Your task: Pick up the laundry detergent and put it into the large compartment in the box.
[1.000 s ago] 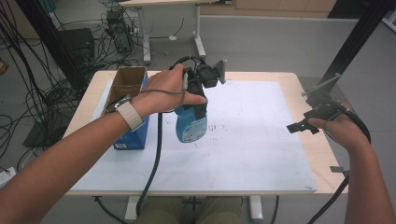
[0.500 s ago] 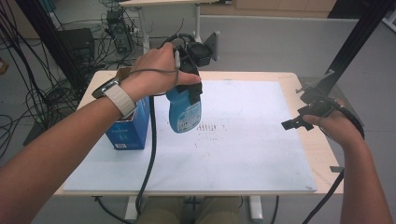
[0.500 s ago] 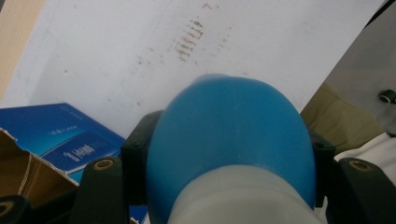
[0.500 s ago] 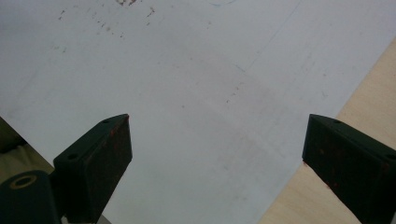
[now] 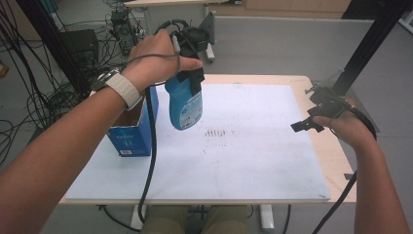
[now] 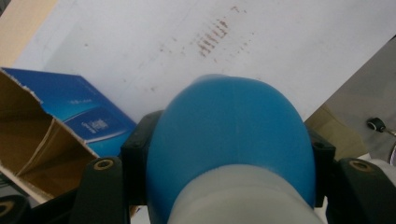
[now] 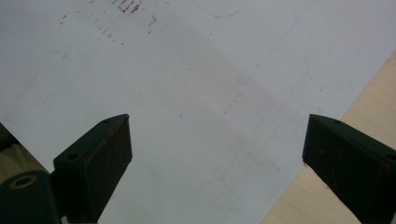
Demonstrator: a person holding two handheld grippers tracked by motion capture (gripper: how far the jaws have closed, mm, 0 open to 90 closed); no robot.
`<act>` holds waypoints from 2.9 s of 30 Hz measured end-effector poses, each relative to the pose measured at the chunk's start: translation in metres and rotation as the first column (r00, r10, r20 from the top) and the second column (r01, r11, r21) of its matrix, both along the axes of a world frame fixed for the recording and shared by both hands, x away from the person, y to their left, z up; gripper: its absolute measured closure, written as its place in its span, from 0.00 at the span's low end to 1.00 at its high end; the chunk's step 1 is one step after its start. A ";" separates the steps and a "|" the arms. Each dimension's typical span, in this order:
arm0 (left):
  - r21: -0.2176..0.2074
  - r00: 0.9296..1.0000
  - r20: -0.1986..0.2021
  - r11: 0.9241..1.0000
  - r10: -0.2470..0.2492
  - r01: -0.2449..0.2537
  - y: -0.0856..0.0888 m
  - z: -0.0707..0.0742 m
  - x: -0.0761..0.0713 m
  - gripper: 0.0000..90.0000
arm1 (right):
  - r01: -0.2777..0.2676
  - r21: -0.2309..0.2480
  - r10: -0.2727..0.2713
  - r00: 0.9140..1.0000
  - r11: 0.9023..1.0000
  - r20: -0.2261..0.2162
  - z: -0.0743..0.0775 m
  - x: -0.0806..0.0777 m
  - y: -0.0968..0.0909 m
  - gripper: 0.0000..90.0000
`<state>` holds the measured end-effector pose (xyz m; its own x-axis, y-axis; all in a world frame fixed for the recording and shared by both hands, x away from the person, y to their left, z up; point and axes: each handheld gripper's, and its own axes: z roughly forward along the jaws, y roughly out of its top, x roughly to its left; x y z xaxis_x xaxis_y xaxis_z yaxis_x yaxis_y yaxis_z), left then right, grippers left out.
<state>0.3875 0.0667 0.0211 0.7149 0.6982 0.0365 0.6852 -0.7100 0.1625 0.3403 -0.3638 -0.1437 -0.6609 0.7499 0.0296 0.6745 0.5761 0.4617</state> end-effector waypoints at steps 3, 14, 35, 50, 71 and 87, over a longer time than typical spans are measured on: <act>0.012 1.000 0.008 1.000 0.025 -0.025 0.003 0.005 0.001 0.43 | -0.007 0.003 0.007 1.000 1.000 0.003 -0.001 0.002 0.000 0.09; 0.012 0.994 0.017 0.995 0.104 -0.104 0.017 0.021 0.004 0.43 | -0.026 0.005 0.026 1.000 1.000 0.009 0.001 0.007 0.002 0.09; -0.005 0.955 0.041 0.956 0.292 -0.292 0.060 0.052 0.004 0.43 | -0.037 0.005 0.036 0.999 0.999 0.026 -0.002 0.009 0.004 0.09; -0.036 0.901 0.036 0.902 0.432 -0.430 0.090 0.063 0.004 0.43 | -0.048 0.009 0.047 0.998 0.999 0.034 -0.004 0.014 0.012 0.09; -0.044 0.825 0.035 0.826 0.564 -0.563 0.121 0.068 0.007 0.43 | -0.041 0.010 0.041 0.999 0.999 0.026 -0.008 0.016 0.011 0.09; -0.054 0.785 0.039 0.785 0.619 -0.617 0.134 0.066 0.008 0.43 | -0.029 0.009 0.029 0.999 1.000 0.026 -0.007 0.013 0.006 0.09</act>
<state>0.3960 0.2008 0.0868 0.1282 0.9914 0.0266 0.9651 -0.1309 0.2268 0.3533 -0.3580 -0.1505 -0.6829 0.7302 0.0191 0.6453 0.5909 0.4842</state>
